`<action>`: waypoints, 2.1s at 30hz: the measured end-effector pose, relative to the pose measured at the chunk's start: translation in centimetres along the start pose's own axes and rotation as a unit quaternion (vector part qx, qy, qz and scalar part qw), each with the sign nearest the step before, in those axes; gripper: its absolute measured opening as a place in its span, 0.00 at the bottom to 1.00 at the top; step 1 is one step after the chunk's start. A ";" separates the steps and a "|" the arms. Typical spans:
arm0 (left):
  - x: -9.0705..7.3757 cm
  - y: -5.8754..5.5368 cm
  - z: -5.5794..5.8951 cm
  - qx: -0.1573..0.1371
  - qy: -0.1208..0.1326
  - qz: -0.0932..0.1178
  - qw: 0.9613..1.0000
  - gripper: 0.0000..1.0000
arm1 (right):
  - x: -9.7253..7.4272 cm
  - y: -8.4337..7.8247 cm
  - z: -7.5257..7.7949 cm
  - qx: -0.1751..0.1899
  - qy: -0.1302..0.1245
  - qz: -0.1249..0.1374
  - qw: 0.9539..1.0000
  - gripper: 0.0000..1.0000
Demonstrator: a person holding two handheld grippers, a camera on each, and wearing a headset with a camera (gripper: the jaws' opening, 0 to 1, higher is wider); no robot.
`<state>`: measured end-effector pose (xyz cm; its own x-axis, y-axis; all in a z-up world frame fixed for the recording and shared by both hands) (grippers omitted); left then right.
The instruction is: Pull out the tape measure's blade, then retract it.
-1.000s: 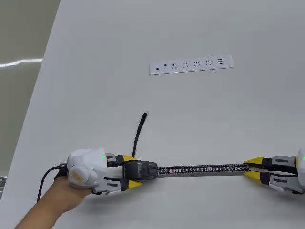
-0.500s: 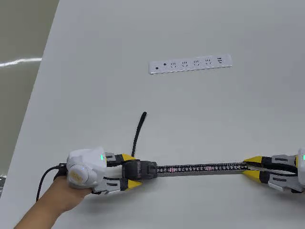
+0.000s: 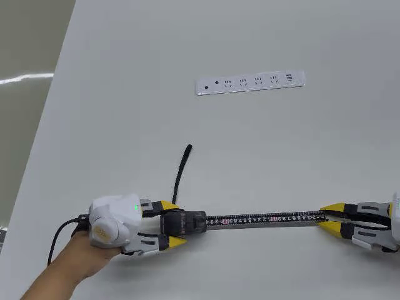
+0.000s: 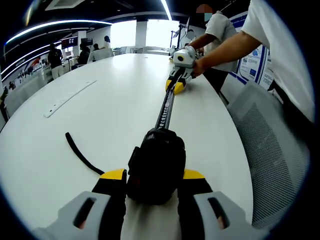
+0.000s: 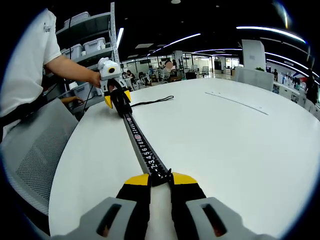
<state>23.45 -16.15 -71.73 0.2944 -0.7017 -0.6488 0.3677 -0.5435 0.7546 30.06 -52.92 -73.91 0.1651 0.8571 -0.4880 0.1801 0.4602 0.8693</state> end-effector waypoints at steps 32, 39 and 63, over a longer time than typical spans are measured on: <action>-0.5 0.2 -0.3 -0.027 0.026 0.002 0.999 0.49 | 0.4 0.7 -0.9 -0.001 -0.012 0.004 1.000 0.32; -0.7 0.2 -0.2 -0.032 0.025 0.005 0.999 0.49 | 0.4 0.8 -1.1 0.003 -0.015 0.006 1.000 0.32; -1.7 0.8 -0.2 -0.063 0.056 0.029 0.996 0.55 | -0.2 2.6 -2.3 0.017 -0.057 0.023 0.998 0.36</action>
<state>23.41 -15.28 -70.01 0.4128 -0.6698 -0.6173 0.4532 -0.4369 0.7770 28.25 -51.40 -71.38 0.2832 0.8440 -0.4555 0.2032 0.4113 0.8885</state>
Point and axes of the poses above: the centre of the closed fingertips' face, and the gripper's own axes: x roughly forward along the fingers, z roughly to its right, y roughly out of its top, the point moved 7 cm from there along -x, roughly backward along the fingers, and after that the axes turned 3 degrees about -x, right-handed, at the moved point
